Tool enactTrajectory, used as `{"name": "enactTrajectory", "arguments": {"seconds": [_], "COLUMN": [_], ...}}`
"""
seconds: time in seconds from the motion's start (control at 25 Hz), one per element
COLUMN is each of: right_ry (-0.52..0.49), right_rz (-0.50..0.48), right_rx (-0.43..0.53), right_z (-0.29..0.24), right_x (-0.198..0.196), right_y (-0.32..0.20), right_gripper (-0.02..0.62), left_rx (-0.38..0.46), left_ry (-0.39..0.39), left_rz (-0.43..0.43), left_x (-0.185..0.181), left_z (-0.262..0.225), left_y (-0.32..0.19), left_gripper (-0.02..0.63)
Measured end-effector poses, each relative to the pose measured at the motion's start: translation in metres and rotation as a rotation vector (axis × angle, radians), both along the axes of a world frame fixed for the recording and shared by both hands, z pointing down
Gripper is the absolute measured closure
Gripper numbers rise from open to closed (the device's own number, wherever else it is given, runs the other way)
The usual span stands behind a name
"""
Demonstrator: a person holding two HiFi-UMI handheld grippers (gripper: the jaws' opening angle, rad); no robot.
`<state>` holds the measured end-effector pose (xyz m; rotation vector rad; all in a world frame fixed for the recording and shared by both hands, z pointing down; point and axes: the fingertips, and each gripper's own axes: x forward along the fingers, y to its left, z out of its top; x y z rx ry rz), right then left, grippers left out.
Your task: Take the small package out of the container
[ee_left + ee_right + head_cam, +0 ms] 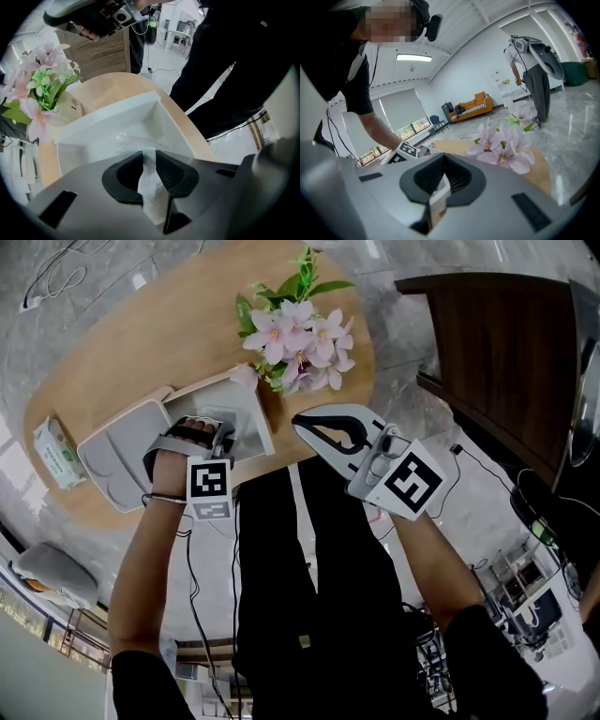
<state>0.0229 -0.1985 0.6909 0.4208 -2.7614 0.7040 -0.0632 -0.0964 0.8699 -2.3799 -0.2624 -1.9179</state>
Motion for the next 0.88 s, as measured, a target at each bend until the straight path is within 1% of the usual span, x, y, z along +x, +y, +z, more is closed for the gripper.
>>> {"name": "enactTrajectory", "arguments": {"seconds": [0.2, 0.36, 0.48, 0.56, 0.68, 0.88], "right_ry": [0.000, -0.004, -0.002, -0.002, -0.010, -0.013], "right_rz": [-0.009, -0.015, -0.024, -0.032, -0.048, -0.066], "right_rx": [-0.006, 0.000, 0.011, 0.027, 0.076, 0.151], "right_z": [0.002, 0.006, 0.012, 0.008, -0.025, -0.084], "right_x": [-0.002, -0.005, -0.006, -0.006, -0.009, -0.010], "right_y": [0.003, 0.001, 0.000, -0.001, -0.004, -0.010], "right_gripper": [0.583, 0.583, 0.583, 0.583, 0.583, 0.583], "left_rx": [0.004, 0.012, 0.008, 0.021, 0.077, 0.177], "left_ry": [0.036, 0.053, 0.074, 0.092, 0.126, 0.213], "left_rz": [-0.028, -0.066, -0.110, -0.146, -0.201, -0.311], "left_x": [0.005, 0.004, 0.005, 0.005, 0.003, 0.005], "left_z": [-0.006, -0.006, -0.004, -0.010, -0.047, -0.120], "left_y": [-0.002, -0.008, -0.010, -0.013, -0.023, -0.045], "left_gripper": [0.568, 0.577, 0.580, 0.580, 0.580, 0.581]}}
